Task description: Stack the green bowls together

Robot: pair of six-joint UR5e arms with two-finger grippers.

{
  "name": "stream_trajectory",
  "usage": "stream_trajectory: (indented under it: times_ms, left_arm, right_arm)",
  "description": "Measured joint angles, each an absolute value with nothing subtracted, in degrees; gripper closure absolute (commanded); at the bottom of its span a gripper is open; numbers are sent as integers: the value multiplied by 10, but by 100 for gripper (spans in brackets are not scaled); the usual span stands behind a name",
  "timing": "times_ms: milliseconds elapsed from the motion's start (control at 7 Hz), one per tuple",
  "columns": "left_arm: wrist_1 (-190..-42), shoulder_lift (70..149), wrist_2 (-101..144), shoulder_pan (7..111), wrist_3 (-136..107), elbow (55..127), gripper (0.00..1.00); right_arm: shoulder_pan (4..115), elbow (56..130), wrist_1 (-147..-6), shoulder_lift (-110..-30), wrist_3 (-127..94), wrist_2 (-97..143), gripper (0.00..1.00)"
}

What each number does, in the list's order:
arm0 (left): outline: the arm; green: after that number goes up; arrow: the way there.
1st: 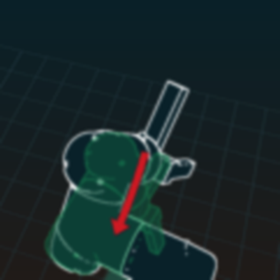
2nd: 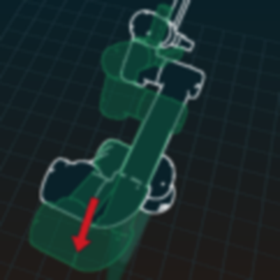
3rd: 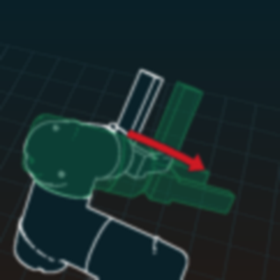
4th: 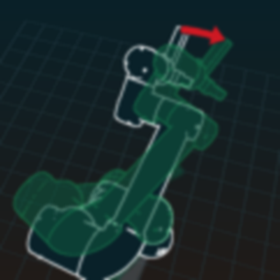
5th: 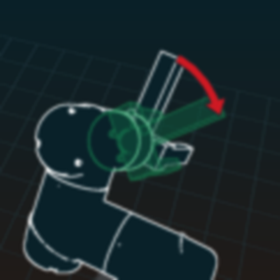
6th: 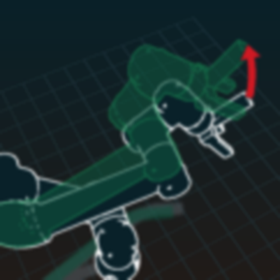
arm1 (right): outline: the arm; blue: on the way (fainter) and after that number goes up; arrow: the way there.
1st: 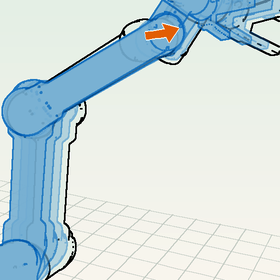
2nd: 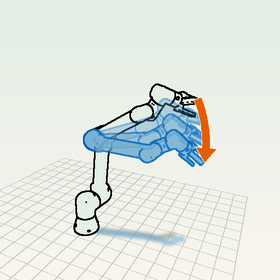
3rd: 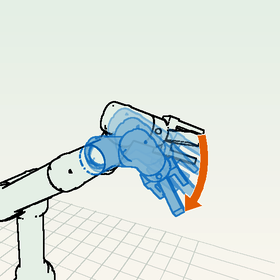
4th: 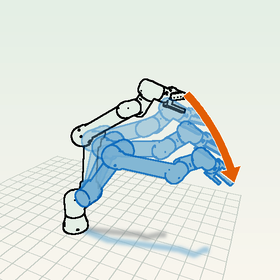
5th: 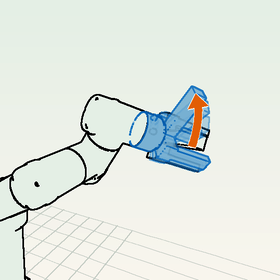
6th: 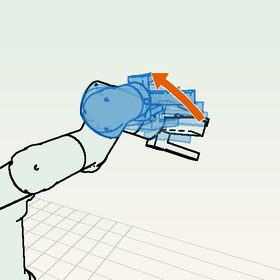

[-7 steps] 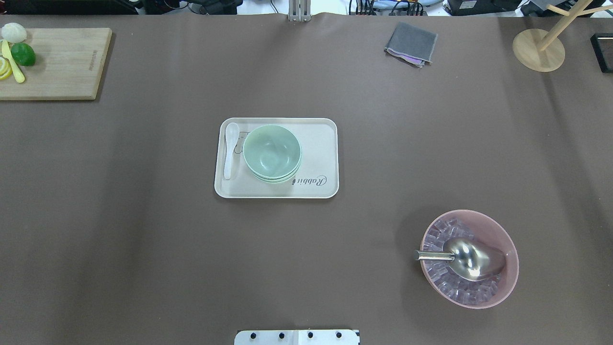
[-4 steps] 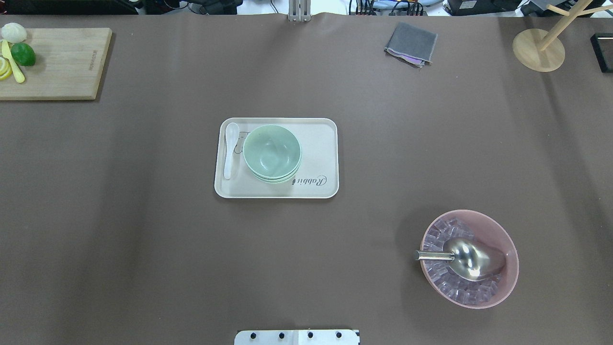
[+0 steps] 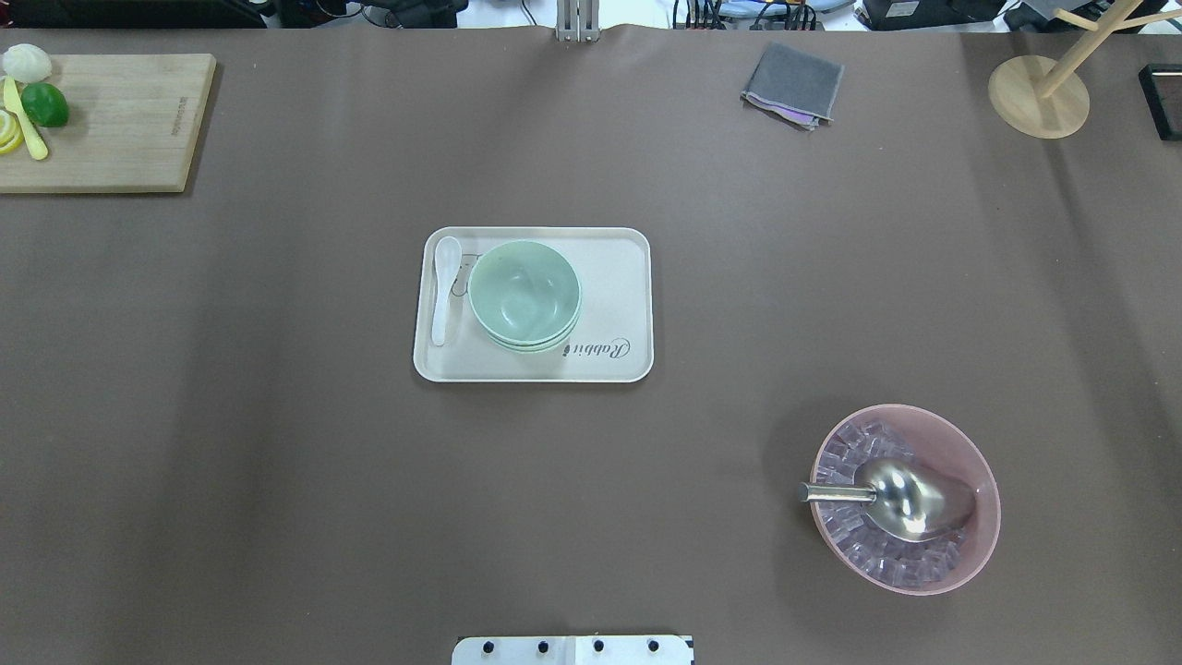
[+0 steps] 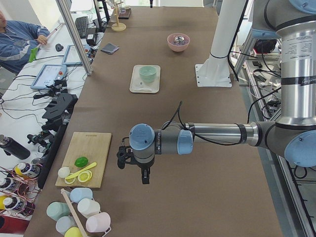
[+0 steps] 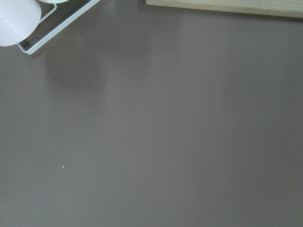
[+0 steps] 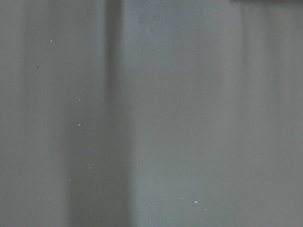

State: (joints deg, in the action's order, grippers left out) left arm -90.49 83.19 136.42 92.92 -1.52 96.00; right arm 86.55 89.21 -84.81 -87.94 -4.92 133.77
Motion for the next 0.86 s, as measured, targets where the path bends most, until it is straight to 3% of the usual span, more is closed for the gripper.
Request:
stream_trajectory:
  times_ms: [857]
  left_arm:
    - [-909, 828, 1367, 930, -19, 964, 2]
  right_arm:
    - [867, 892, -848, -879, -49, 1339, 0]
